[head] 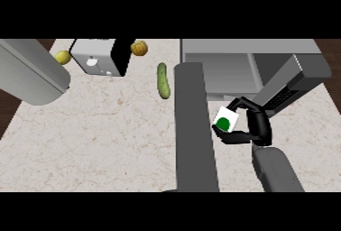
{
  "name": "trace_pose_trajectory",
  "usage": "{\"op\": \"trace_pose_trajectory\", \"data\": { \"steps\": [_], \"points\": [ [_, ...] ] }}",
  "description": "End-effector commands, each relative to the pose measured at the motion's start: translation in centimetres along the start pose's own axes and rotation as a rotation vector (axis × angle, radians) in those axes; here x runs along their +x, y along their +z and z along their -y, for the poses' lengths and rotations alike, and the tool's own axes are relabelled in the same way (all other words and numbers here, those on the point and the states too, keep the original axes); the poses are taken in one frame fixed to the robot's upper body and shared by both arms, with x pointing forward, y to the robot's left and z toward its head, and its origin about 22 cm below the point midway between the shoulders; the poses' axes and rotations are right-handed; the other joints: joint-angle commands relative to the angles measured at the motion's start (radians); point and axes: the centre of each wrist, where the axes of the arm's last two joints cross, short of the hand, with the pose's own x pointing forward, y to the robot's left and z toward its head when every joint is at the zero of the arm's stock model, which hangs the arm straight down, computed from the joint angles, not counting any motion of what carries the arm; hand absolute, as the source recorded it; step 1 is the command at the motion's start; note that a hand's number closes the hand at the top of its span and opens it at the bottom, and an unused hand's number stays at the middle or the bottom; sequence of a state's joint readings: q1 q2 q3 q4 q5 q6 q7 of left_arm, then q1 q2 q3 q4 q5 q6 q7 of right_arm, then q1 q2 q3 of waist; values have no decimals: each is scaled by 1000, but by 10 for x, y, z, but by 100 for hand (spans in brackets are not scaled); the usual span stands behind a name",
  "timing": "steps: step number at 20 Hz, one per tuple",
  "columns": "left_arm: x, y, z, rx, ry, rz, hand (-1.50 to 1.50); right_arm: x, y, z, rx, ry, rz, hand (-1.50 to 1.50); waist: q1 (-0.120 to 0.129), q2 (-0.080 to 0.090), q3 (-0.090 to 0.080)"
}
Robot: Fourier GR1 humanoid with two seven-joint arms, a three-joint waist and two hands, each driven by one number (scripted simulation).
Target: Pick up the milk, place it into the microwave and close the microwave
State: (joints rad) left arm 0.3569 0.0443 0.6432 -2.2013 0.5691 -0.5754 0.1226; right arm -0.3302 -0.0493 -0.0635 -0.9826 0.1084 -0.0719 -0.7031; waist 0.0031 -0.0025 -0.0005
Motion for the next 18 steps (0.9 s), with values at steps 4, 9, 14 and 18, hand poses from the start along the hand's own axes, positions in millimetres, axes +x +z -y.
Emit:
{"op": "trace_pose_trajectory", "data": {
  "steps": [4, 9, 14, 18],
  "points": [
    [-10, 6, -8, 3, 3, -4, -150, 27, -49, -29, -19, 106, -6, 150, 7, 2, 0],
    [-6, -2, -8, -7, 5, -7, -150, 35, -110, -14, 30, 262, -40, 150, 23, 7, 1],
    [-22, -2, -19, -12, 11, -4, -150, 22, -124, -18, -15, 387, -76, 150, 39, 15, 1],
    [-21, -20, -14, -34, 2, 3, -150, 21, -135, -25, -64, 409, -62, 150, 61, 28, 2]
  ]
}}
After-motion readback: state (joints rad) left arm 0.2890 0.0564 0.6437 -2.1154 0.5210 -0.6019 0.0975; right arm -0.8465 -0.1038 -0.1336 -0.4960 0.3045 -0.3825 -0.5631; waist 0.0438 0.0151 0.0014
